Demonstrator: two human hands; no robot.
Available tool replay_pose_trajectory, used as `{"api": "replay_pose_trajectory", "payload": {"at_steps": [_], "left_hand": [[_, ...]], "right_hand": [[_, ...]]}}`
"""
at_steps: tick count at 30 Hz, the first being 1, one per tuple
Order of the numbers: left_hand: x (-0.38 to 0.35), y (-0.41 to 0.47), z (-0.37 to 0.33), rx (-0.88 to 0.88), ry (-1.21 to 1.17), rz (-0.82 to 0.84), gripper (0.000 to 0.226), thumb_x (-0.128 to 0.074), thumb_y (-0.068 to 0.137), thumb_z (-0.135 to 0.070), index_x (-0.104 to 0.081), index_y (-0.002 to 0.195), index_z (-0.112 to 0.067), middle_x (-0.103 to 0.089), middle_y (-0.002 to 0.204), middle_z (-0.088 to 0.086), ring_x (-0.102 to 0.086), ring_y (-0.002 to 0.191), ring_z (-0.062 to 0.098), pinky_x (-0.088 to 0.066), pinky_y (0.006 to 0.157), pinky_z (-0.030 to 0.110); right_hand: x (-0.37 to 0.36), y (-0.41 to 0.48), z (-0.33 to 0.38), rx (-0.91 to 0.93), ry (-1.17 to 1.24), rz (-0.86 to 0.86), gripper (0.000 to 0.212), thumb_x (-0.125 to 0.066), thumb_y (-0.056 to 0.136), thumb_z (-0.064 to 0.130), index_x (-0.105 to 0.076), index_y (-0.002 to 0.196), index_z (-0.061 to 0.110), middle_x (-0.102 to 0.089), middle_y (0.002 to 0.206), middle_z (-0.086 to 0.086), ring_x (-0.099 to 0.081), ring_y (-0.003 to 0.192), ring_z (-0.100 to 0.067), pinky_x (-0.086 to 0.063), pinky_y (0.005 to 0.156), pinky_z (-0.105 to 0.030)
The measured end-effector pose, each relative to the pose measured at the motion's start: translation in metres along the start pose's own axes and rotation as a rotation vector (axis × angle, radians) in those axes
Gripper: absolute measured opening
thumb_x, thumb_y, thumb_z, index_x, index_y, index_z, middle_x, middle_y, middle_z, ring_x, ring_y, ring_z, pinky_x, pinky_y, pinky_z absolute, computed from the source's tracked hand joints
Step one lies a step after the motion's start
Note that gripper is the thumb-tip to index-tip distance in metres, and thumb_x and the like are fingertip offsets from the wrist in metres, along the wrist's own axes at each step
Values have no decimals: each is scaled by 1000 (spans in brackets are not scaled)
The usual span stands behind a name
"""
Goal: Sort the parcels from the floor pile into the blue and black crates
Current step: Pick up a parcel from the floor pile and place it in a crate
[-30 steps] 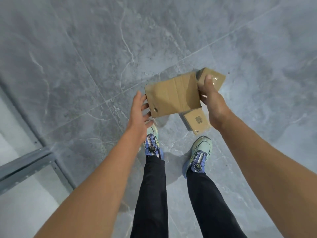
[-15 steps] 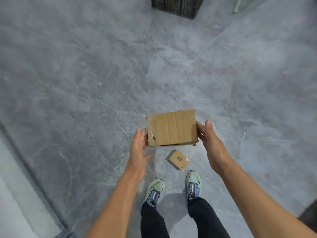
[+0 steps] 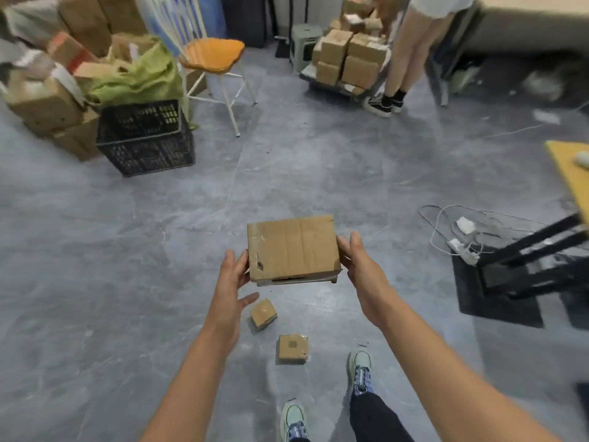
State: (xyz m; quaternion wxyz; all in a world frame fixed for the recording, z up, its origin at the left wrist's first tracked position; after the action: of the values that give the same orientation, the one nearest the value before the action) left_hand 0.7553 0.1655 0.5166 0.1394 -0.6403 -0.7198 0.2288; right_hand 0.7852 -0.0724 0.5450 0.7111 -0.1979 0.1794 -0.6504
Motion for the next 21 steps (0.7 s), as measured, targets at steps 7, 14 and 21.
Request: {"api": "replay_pose_trajectory", "payload": {"at_steps": [7,14,21], "left_hand": [[-90,-20,-25,-31,169,276,72,-26,92,-85,-53,145,-44,-62,140,-19,-51,135,7,-44,106,47],[-214,-64,-28,-37,299,522,66,-27,92,-80,-60,137,-45,-68,131,-17,-56,128,7,-46,107,48],[-334,-134,1,-62,422,735,64,-26,94,-79,-62,135,-45,-68,129,-18,-57,127,5,-48,104,46]], "right_hand": [[78,-88,-6,51,115,-220,58,-20,96,81,-63,127,59,-50,154,23,-36,148,-2,-13,128,-47],[175,-182,-35,53,240,-486,93,-32,71,105,-56,144,52,-52,152,24,-35,150,-7,-13,128,-54],[254,-296,-73,86,398,-705,47,-30,89,83,-69,105,62,-53,150,19,-38,147,-5,-18,127,-46]]}}
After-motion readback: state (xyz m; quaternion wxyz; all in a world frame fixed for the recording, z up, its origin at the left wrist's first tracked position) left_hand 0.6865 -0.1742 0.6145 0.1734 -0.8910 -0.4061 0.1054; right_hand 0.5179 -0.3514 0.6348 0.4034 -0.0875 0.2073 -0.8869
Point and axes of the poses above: each hand's wrist, its own y-axis towards the middle knuckle, its own x-axis out of the back of the hand, z = x × y, the point moved 5 cm from there along y, towards the middle knuckle
